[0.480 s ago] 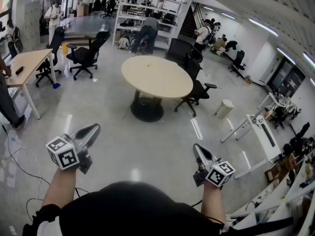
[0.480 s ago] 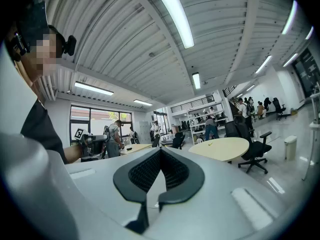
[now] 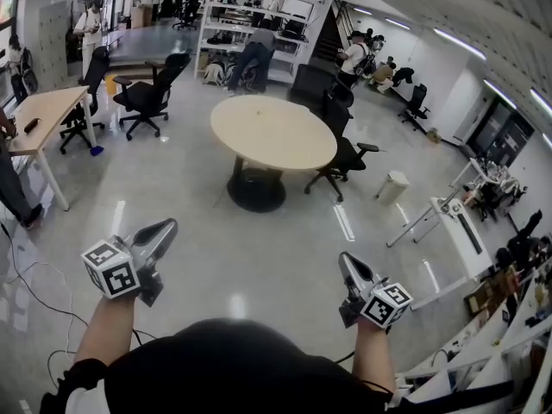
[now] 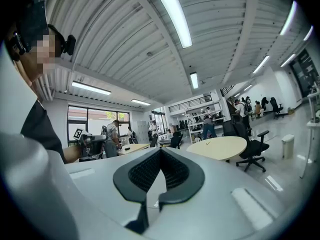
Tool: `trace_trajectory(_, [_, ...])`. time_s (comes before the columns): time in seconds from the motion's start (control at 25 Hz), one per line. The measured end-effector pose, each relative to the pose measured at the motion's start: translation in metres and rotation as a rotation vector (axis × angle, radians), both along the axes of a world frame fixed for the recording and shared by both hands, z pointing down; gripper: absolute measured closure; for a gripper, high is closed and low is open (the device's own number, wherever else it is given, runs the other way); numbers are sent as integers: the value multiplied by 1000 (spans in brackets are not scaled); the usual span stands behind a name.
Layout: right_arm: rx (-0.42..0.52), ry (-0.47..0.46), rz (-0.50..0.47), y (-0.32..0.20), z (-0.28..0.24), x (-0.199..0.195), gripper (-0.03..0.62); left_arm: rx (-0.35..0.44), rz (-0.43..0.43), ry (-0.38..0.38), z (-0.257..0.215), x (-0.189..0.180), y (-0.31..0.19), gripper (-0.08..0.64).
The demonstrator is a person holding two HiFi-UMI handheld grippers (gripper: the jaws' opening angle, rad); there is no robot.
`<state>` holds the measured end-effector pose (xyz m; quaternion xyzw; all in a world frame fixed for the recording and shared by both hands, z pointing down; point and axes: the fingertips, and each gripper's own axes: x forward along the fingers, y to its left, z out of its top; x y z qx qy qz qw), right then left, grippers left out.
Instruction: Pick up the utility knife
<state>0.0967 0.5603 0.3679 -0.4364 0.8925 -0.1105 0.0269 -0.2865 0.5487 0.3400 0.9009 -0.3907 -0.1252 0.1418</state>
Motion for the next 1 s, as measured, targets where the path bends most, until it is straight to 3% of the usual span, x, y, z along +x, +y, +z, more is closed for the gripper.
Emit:
trace_trajectory(0.4, [33,-13,14,-3,-8,26,578,-10,17,-21,-7,31,-12,565])
trace_trajectory(1.0, [38,-8,-1,9,-3,120,578,-8,36,-41,-4,134,-9,565])
